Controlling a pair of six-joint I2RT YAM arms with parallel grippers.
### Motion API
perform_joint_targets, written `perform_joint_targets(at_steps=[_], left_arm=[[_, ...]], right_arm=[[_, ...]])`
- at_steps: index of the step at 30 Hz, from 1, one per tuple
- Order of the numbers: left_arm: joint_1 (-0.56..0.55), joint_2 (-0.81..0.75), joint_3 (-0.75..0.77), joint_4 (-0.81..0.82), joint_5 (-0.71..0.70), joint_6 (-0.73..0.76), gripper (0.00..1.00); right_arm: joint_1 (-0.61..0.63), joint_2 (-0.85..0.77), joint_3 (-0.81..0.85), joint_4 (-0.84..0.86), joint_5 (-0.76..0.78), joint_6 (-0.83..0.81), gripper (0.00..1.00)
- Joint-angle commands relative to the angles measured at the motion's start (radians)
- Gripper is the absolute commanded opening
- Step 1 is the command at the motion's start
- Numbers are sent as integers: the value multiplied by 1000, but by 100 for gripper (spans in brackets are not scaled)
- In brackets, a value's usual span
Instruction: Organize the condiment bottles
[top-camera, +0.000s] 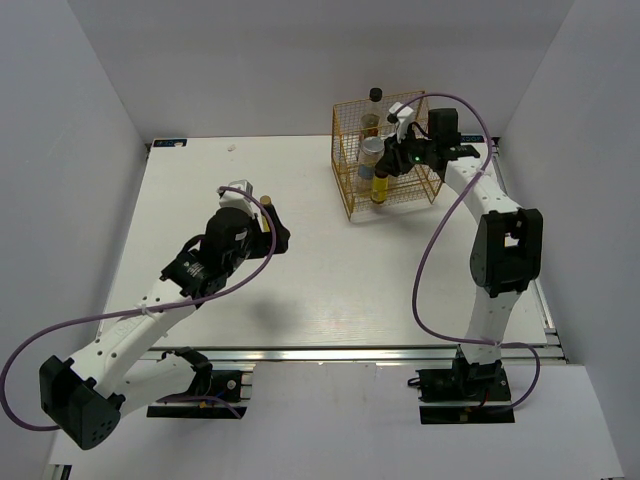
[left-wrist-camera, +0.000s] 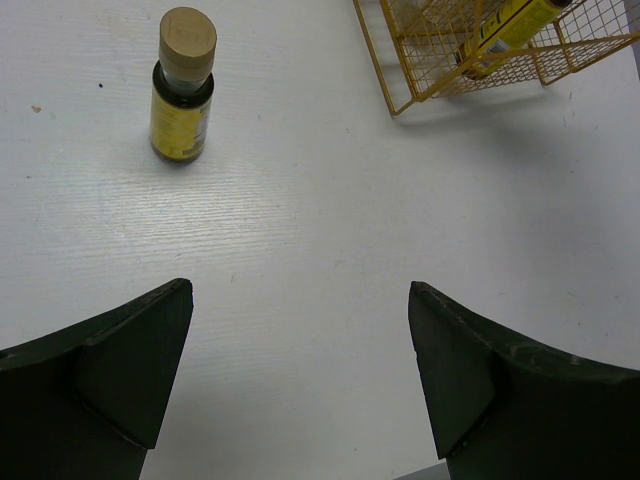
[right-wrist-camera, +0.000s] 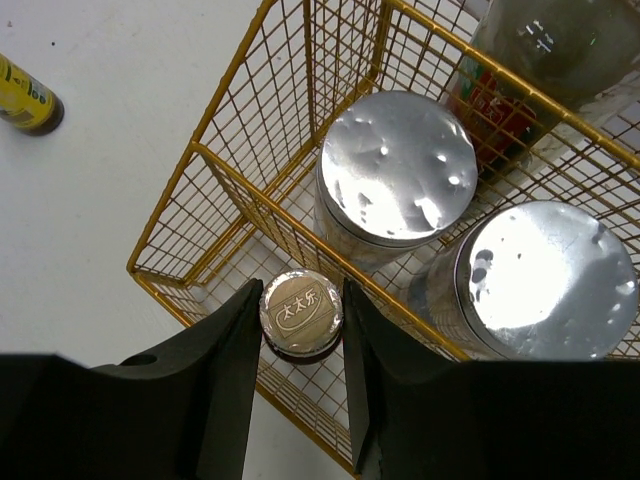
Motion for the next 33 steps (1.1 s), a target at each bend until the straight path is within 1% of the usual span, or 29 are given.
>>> perform_joint_targets(at_steps=[1, 2, 3, 5, 6, 8, 9, 12, 16, 21, 22, 24, 25, 26, 28, 29, 31, 32, 33], left_arm=[[4, -8, 15, 16, 5, 3, 98], [2, -9, 16, 15, 3, 3, 98], [2, -8, 18, 13, 2, 3, 98], [2, -6, 18, 12, 2, 4, 98], [2, 1, 21, 10, 0, 9, 98], [2, 13, 32, 1, -7, 12, 98], [2, 20, 39, -5, -10, 15, 98], [2, 56, 71, -26, -33, 21, 98], [4, 115, 120, -69, -67, 33, 98], [4, 220, 185, -111, -130, 49, 98], [4, 242, 205, -126, -156, 50, 98], [16, 311, 225, -143, -168, 55, 98], [24, 334, 243, -166, -179, 53, 96], [31, 357, 254, -175, -184, 50, 96], [67, 409, 266, -185, -181, 49, 91], [97, 429, 268, -168, -175, 52, 90], [134, 445, 269, -142, -124, 61, 85], [149, 451, 266, -125, -109, 67, 83], [177, 461, 266, -93, -95, 85, 83]], right_arm=[[-1, -12, 14, 30, -5, -35, 27], [-1, -12, 12, 30, -5, -35, 31], [1, -12, 9, 28, -5, -36, 38], [-1, -13, 9, 23, -7, -36, 47], [-1, -13, 6, 22, -5, -36, 54], [-1, -19, 6, 16, -7, -38, 58], [-1, -22, 6, 16, -7, -36, 63], [-2, -38, 14, 7, -10, -33, 67], [-4, -88, 21, -3, -14, -16, 69], [-27, -209, 5, 51, -4, 18, 70], [-37, -231, -23, 66, 10, 18, 71], [-44, -307, -76, 136, 35, 10, 71], [-44, -362, -110, 160, 53, 4, 71], [-45, -389, -176, 177, 59, -2, 69], [-47, -456, -231, 198, 61, -4, 65], [-47, -478, -283, 203, 56, -4, 58], [-48, -540, -336, 214, 40, -1, 49], [-47, -562, -365, 224, 32, -1, 37], [-48, -585, -429, 235, 24, -1, 33]])
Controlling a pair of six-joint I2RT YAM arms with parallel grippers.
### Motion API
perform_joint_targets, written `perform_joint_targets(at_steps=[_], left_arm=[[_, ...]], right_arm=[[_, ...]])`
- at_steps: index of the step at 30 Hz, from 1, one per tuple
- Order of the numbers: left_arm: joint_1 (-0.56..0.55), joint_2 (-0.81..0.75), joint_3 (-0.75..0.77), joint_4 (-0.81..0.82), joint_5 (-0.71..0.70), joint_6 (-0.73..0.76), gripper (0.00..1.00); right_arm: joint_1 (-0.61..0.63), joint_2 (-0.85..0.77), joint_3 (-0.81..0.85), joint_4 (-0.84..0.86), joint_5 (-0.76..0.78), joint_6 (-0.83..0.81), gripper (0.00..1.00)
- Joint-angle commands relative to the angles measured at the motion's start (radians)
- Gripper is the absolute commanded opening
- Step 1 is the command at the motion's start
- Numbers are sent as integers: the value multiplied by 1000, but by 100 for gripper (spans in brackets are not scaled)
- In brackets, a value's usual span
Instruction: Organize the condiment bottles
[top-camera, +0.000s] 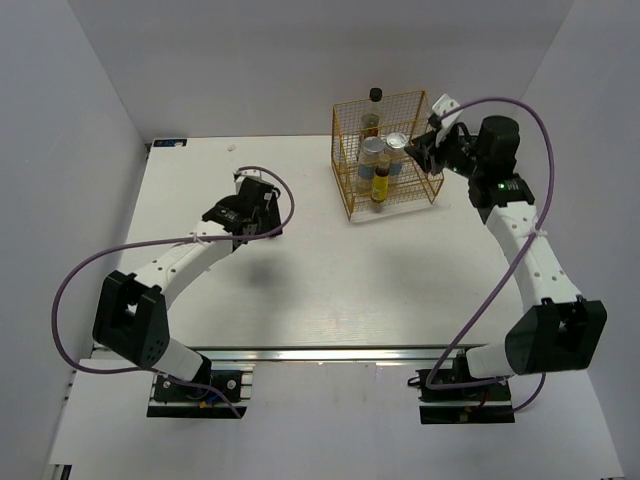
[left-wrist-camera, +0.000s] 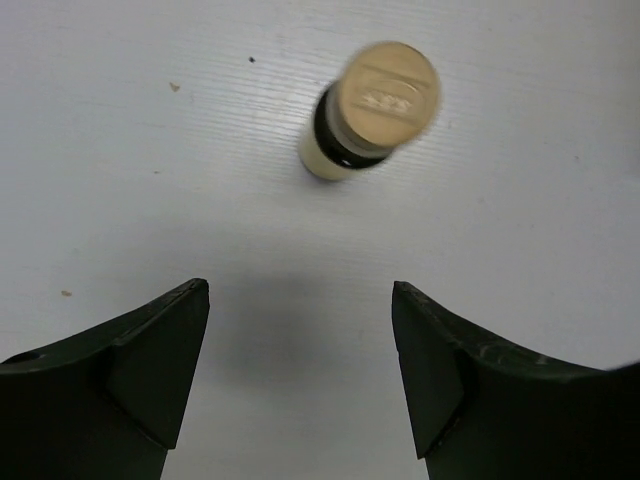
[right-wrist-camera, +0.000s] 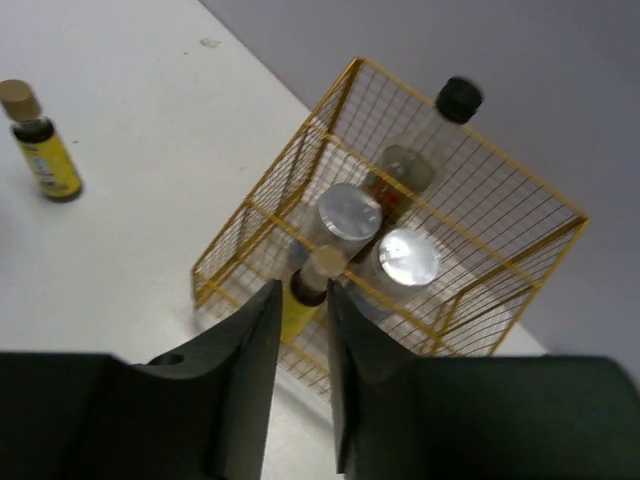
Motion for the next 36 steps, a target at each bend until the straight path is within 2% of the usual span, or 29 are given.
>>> perform_joint_targets(at_steps=[1, 2, 4, 12, 15, 18, 19, 22, 23, 28, 30, 32, 35, 36], left_arm=[[60, 12, 36, 59, 41, 40, 83], [67, 28, 42, 72, 62, 54, 83], [77, 75, 63, 113, 87, 96, 82], [91, 215, 204, 153, 176, 169, 82], [96, 258, 241, 139, 167, 172, 79], [102, 286, 276, 119, 147, 169, 66], [103, 289, 283, 118, 136, 169, 56], [102, 289, 293, 109, 132, 177, 40], [102, 286, 295, 107, 130, 180, 31], [102, 244, 302, 108, 155, 189, 14], [103, 227, 327, 119, 222, 191, 4], [102, 206, 355, 133, 292, 191, 0], [71, 194, 436, 158, 452, 208, 0], [58, 192, 480, 165, 510, 221, 0]], right_arm=[[2, -73, -132, 98, -32, 3, 28], [3, -85, -160, 106, -34, 13, 24], [2, -103, -195, 103, -44, 23, 24], [2, -128, -233, 97, -47, 62, 33], [3, -130, -240, 100, -47, 75, 34], [2, -130, -241, 103, -44, 78, 34], [2, -130, -241, 103, -44, 78, 34], [2, -128, -240, 103, -43, 78, 35], [2, -128, -238, 103, -43, 78, 34], [2, -128, -238, 103, -46, 79, 34], [2, -128, -232, 103, -44, 85, 34], [3, -131, -227, 103, -38, 104, 34], [2, -139, -226, 117, -21, 133, 32], [3, -145, -226, 129, -5, 157, 15]])
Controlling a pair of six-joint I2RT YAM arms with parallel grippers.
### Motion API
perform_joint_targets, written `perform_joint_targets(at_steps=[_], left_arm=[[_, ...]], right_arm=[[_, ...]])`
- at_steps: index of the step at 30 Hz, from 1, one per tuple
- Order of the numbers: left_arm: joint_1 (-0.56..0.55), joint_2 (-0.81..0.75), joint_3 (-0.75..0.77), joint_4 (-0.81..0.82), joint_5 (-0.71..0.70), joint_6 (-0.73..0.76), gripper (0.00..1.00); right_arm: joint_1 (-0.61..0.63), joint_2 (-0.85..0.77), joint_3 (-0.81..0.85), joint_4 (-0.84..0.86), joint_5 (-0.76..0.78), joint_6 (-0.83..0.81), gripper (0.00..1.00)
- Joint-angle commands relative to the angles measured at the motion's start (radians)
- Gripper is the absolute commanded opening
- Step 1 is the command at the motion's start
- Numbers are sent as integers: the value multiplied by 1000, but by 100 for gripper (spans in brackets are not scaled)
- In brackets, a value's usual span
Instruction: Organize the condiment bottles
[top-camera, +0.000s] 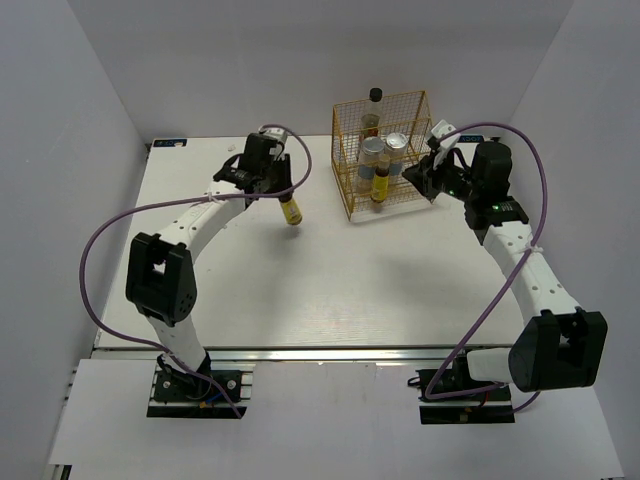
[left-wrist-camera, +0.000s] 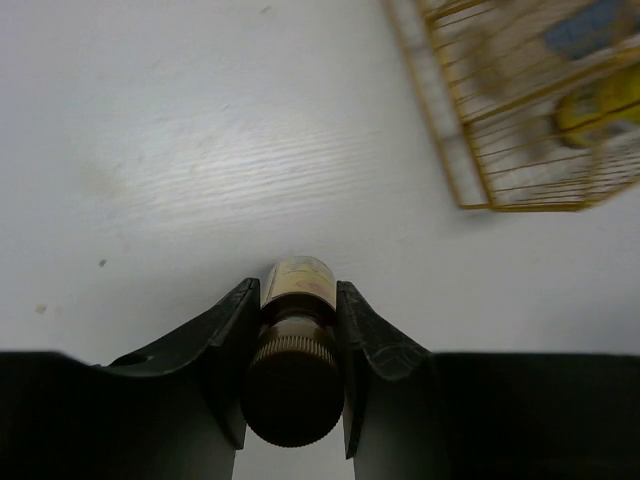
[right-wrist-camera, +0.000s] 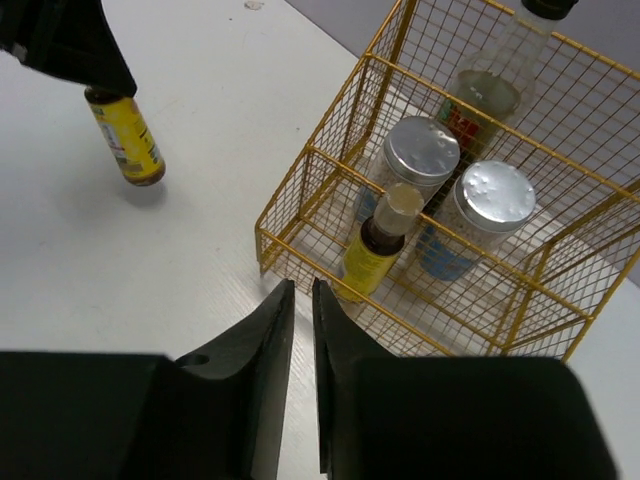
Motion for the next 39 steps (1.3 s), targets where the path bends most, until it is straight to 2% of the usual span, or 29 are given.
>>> perform_joint_targets(at_steps=[1, 2, 6, 9, 13, 15, 17, 19, 24, 39], left_arm=[[-54, -110, 158, 83, 209, 39, 0], [-84, -109, 180, 81, 223, 65, 0], [-122, -94, 275, 84, 316, 71, 0], [-140, -52, 355, 95, 327, 65, 0], [-160, 72, 508, 90, 332, 71, 0], [-178, 162, 646, 64, 327, 82, 0], [-198, 216, 762, 32, 286, 108, 0], [-204, 271, 803, 18, 246, 123, 0], [-206, 295, 786, 29, 194, 140, 0], [-229, 347, 722, 131, 166, 163, 0]], right_arm=[[-1, -45, 16, 68, 34, 69, 15], [-1, -46, 16, 71, 39, 74, 0], [-4, -61, 15, 82, 72, 102, 0], [-10, -68, 7, 96, 89, 119, 0], [-24, -65, 7, 100, 91, 148, 0], [-31, -71, 5, 99, 91, 149, 0], [-37, -75, 1, 97, 92, 146, 0], [-47, -86, -8, 97, 100, 143, 0], [-62, -106, -30, 97, 106, 139, 0], [-76, -106, -59, 103, 105, 139, 0]])
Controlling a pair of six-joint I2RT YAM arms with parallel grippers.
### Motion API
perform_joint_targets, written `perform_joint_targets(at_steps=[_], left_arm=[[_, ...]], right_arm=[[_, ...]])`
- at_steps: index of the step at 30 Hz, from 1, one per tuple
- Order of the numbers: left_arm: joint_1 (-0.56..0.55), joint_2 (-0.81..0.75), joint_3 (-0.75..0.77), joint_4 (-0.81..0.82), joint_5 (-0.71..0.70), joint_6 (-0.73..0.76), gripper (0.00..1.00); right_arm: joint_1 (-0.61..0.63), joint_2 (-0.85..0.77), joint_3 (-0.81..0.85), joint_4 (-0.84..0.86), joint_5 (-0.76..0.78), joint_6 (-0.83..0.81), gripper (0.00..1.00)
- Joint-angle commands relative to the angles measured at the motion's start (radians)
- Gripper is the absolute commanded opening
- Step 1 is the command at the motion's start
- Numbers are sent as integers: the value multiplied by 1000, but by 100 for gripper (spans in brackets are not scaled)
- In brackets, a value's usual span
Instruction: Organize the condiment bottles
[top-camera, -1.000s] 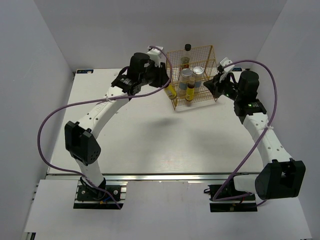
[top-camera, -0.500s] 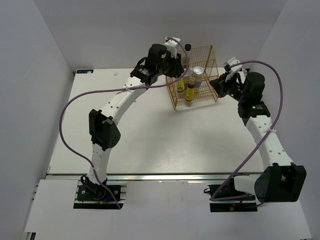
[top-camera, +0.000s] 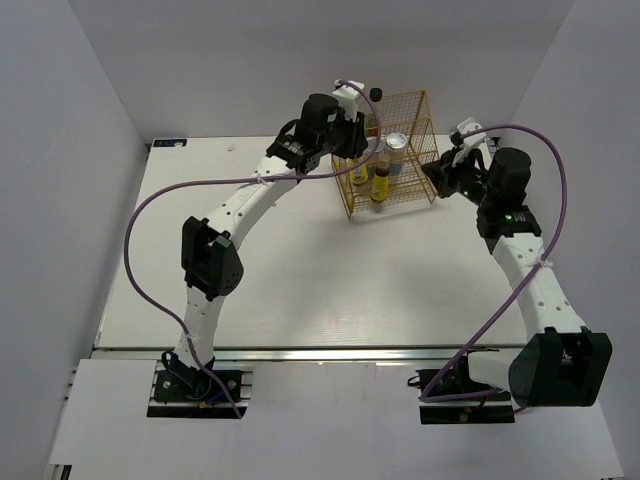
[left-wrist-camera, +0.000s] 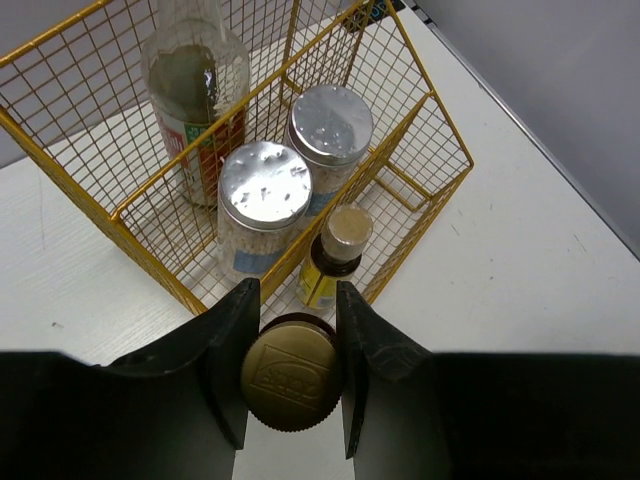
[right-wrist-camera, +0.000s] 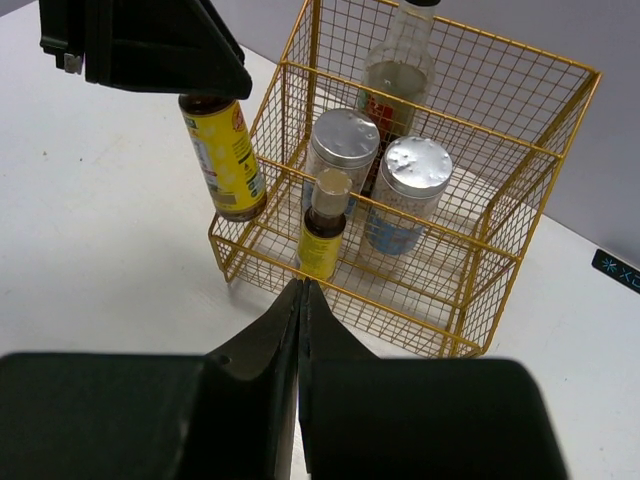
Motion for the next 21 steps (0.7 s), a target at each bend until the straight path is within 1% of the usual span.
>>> perform_joint_targets(at_steps=[1, 5, 11, 16, 21], left_arm=[[-16, -16, -17, 121, -29, 20, 0], [-29, -1, -57, 178, -60, 40, 0], [-44, 40, -63, 215, -84, 70, 0], [-50, 46, -132, 270, -93, 97, 0], [-50, 43, -180, 284, -98, 99, 0]], right_arm=[[-5, -20, -13, 43, 9, 7, 0], [-6, -24, -23, 43, 5, 5, 0], [-13, -34, -43, 42, 4, 2, 0], [-14, -37, -52, 42, -2, 7, 0], [-14, -38, -59, 43, -4, 10, 0]])
